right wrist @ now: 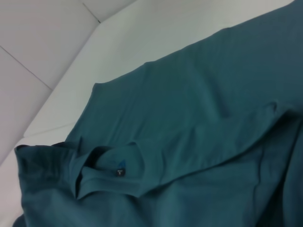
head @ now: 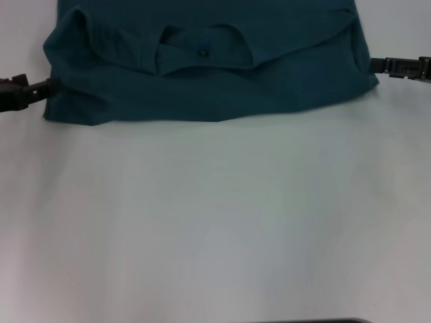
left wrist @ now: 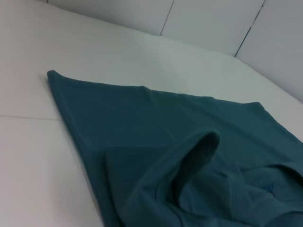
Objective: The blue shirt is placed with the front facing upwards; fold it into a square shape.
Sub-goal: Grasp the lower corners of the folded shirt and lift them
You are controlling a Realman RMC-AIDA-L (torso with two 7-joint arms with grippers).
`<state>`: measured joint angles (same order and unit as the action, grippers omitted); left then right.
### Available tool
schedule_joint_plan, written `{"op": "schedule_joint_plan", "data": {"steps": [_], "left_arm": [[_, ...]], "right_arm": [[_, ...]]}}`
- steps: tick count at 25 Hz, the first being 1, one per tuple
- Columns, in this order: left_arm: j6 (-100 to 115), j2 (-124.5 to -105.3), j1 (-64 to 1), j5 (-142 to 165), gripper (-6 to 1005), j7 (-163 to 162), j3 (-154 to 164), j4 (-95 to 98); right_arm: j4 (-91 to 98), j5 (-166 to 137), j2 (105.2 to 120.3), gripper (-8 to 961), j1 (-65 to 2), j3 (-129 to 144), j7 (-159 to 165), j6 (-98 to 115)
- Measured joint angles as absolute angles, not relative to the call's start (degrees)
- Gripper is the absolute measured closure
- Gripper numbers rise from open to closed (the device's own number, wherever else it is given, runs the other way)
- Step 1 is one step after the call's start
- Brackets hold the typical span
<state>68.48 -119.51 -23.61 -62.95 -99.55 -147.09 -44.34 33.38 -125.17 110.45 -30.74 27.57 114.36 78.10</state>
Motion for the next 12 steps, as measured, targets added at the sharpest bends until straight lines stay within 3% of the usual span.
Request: {"op": "schedule_joint_plan", "data": {"steps": [12], "left_arm": [[68.2,-120.12,-24.3,-62.9,113,-99.6,-145.8,-44.4]], "right_arm": [[31.3,-125.6,112.20,97,-33.6,33.3,113.7,66.5]]}}
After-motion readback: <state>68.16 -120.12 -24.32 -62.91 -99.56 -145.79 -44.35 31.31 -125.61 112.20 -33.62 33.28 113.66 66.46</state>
